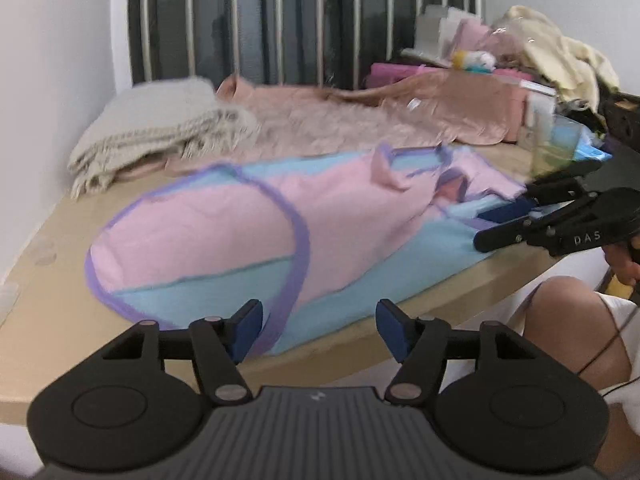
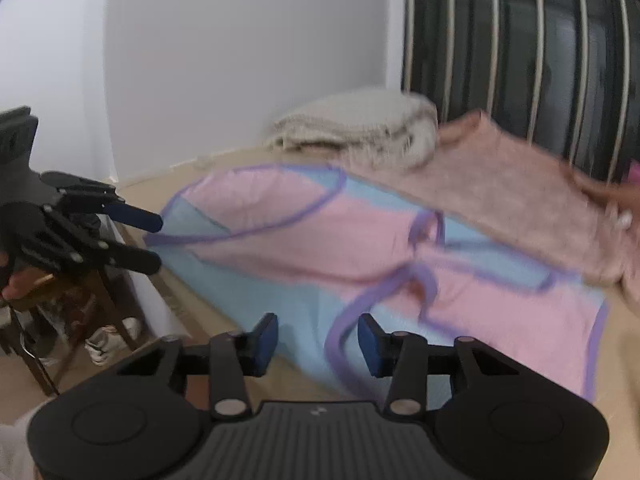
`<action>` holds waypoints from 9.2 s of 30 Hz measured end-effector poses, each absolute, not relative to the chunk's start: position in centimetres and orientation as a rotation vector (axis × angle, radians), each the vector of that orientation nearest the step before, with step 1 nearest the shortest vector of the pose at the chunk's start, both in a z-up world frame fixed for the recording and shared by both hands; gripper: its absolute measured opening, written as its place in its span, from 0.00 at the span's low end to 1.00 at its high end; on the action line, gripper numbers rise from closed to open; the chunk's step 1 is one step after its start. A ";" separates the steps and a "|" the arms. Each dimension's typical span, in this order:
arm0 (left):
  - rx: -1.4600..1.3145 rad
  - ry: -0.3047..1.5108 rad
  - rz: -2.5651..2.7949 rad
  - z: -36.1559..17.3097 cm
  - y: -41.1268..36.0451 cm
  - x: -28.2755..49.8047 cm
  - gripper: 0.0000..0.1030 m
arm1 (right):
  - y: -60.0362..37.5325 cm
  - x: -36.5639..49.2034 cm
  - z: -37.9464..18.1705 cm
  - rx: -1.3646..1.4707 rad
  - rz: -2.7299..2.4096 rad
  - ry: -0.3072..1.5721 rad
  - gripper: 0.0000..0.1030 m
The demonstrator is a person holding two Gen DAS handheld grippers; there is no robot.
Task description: Fold clothes
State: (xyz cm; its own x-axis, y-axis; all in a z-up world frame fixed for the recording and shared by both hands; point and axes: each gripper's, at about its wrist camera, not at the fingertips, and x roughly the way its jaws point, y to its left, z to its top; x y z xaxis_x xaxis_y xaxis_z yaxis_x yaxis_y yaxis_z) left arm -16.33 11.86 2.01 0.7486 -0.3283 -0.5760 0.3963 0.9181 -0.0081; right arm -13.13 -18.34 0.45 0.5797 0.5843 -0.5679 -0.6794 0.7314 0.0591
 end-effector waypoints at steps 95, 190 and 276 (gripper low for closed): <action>0.285 0.752 -0.638 5.0 20.0 -8.1 0.03 | -32.5 -12.1 5.0 -0.297 0.728 0.634 0.05; 0.317 0.561 -0.416 1.2 10.7 -2.5 0.59 | -23.8 -5.7 4.8 -0.364 0.159 0.543 0.02; -0.004 0.387 0.404 1.9 14.3 -17.0 0.76 | -14.1 -12.6 0.6 -0.064 0.414 0.457 0.23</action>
